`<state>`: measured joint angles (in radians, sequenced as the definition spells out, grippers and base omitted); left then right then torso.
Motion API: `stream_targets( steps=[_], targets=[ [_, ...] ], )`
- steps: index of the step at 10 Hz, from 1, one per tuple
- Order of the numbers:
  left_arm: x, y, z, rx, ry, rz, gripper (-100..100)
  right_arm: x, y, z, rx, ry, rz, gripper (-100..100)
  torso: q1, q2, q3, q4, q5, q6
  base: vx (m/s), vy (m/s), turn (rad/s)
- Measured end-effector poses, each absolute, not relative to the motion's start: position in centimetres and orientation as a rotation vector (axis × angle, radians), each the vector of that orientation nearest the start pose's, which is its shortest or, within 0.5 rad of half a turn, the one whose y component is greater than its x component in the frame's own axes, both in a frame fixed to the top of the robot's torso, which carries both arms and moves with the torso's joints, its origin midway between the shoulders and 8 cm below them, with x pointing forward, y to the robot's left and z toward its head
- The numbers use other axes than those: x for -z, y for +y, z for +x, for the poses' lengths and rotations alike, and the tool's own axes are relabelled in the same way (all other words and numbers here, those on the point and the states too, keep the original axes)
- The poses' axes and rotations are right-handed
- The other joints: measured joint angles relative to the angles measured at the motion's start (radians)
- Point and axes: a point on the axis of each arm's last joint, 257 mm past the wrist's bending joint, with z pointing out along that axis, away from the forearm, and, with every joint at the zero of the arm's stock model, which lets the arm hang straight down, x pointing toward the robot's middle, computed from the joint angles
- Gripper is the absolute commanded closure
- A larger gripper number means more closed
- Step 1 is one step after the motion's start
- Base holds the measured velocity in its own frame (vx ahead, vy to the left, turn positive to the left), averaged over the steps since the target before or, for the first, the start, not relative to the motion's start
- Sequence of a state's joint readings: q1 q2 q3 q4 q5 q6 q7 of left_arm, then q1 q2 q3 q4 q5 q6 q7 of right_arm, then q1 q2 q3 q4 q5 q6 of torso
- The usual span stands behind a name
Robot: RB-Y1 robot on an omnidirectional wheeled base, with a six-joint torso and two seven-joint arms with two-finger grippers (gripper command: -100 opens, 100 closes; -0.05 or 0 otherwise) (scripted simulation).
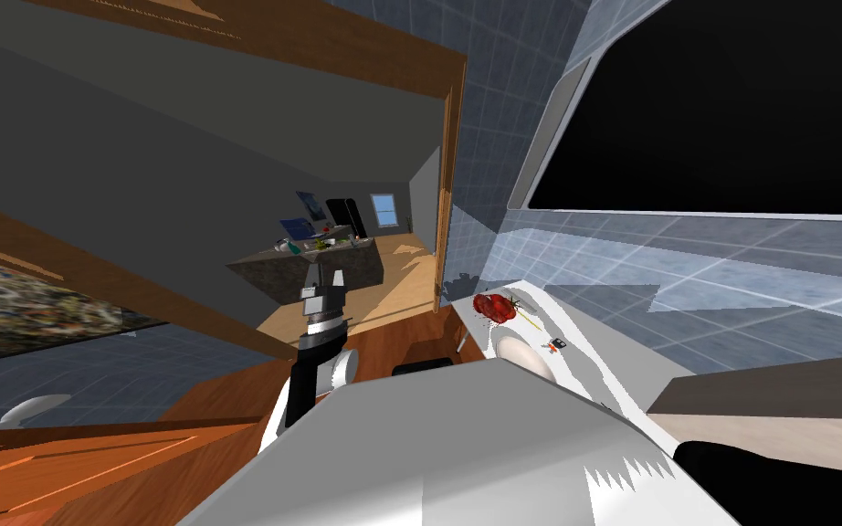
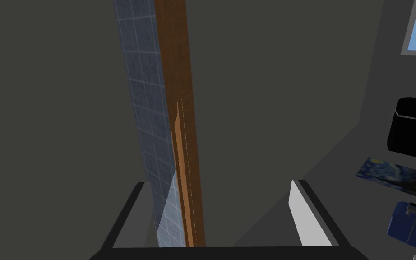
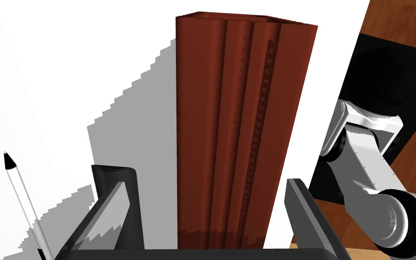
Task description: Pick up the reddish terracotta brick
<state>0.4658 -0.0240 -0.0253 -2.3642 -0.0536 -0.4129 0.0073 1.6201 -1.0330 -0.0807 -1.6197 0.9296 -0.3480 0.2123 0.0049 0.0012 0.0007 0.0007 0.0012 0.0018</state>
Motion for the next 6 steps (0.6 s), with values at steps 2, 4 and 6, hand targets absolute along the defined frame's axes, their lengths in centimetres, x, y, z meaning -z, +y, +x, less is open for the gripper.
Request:
stream_targets(
  steps=[2,4,6],
  targets=[
    [-5.63,26.35,34.42,1.315,0.599,-0.627,0,36.73,-51.39,-22.23,0.053,3.096,-0.417,100,0.0,0.0,0.0,0.0,0.001,0.0,0.0,0.0,0.0],
    [-5.63,26.35,34.42,1.315,0.599,-0.627,0,36.74,-51.38,-22.23,0.052,3.096,-0.413,100,0.0,0.0,0.0,0.0,0.0,-0.001,0.0,0.0,0.0],
    [-5.63,26.35,34.42,1.315,0.599,-0.627,0,36.73,-51.4,-22.22,0.053,3.096,-0.414,0,0.0,0.0,0.0,0.0,0.0,-0.001,0.0,0.0,0.0]
  ],
)
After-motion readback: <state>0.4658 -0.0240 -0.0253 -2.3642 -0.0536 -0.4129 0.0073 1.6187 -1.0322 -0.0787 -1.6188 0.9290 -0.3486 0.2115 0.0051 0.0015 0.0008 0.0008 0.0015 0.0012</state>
